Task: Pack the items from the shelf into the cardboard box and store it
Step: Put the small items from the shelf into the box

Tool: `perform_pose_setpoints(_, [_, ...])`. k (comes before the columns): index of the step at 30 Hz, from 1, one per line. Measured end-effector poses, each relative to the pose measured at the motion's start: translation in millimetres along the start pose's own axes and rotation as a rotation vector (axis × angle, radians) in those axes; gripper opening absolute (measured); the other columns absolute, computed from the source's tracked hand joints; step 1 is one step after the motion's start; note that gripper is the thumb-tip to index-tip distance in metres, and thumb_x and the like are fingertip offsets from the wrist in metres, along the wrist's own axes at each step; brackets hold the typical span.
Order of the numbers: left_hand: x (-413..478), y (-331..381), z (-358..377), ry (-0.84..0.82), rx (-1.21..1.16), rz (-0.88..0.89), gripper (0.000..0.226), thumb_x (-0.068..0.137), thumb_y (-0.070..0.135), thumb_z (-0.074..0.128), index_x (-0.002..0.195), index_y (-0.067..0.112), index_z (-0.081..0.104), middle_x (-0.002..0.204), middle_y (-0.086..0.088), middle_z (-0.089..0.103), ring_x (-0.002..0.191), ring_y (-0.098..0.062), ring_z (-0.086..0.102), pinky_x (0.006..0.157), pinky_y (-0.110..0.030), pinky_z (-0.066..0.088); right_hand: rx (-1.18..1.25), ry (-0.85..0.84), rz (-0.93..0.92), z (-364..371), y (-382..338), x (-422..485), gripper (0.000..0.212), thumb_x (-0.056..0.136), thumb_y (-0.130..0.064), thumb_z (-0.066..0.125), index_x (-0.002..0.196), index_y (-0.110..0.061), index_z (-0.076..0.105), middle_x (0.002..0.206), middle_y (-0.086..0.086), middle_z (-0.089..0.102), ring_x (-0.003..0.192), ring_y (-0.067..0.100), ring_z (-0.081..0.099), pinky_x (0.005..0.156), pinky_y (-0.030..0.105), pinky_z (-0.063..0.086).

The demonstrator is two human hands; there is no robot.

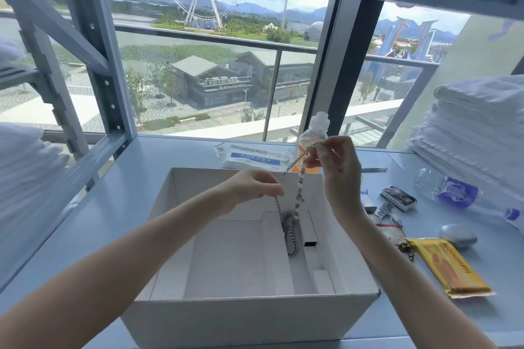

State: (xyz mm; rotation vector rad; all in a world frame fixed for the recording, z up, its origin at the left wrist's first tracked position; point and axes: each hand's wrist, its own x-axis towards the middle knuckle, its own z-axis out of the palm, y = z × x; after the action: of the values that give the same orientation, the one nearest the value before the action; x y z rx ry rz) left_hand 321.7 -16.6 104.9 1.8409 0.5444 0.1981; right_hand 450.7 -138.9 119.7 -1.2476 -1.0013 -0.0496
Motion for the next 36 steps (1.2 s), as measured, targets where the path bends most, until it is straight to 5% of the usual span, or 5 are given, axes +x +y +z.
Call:
perform_pose_setpoints(12, [-20.3,28.0,-30.8,0.358,-0.335,0.317,0.008,0.086,0.020,0.063,0.087,0.015,0.068,0.061,0.010,0.059,0.048,-0.004,0.042,0.047,-0.014,0.038,-0.032,0.177,-0.162,4.7,-6.7,0.1,0.025,0.098,-0.002,0.033,0.094,-0.026,0.034,0.084,0.018,0.057,0.063,0.022,0.059,0.062,0.024,0.052])
perform_pose_setpoints(15, [-19.0,25.8,-37.5,0.619,-0.115,0.413,0.006,0.084,0.021,0.066,0.080,0.019,0.070,0.058,0.012,0.062,0.046,0.000,0.043,0.045,-0.012,0.032,-0.095,0.026,-0.071,2.5,-1.6,-1.4,0.015,0.099,-0.009,0.039,0.090,-0.021,0.037,0.058,0.004,0.050,0.039,0.008,0.044,0.038,0.015,0.038])
perform_pose_setpoints(20, [-19.1,13.9,-63.8,1.008,0.016,0.411,0.008,0.085,0.024,0.063,0.083,0.019,0.069,0.067,0.009,0.065,0.048,-0.001,0.043,0.055,-0.018,0.036,-0.546,-0.425,-0.021,11.4,10.2,-1.8,0.016,0.085,-0.019,0.066,0.086,-0.006,0.057,0.075,0.000,0.059,0.065,0.011,0.055,0.064,0.017,0.046])
perform_pose_setpoints(28, [-17.5,12.0,-55.4,0.977,0.501,0.482,0.007,0.083,0.011,0.063,0.083,0.012,0.070,0.083,-0.001,0.066,0.079,-0.016,0.046,0.073,-0.019,0.027,-1.018,-0.894,0.027,10.4,18.5,-5.3,0.031,0.075,-0.036,0.072,0.090,-0.013,0.058,0.083,-0.002,0.066,0.078,0.018,0.058,0.068,0.030,0.045])
perform_pose_setpoints(36, [-21.1,9.7,-51.3,0.864,0.773,0.492,0.021,0.079,0.044,0.066,0.072,0.025,0.073,0.086,0.014,0.068,0.087,-0.014,0.039,0.076,-0.029,0.022,-0.252,-0.612,0.153,5.7,9.1,0.7,0.018,0.093,-0.026,0.049,0.078,-0.022,0.058,0.068,0.001,0.048,0.062,0.013,0.039,0.056,0.019,0.029])
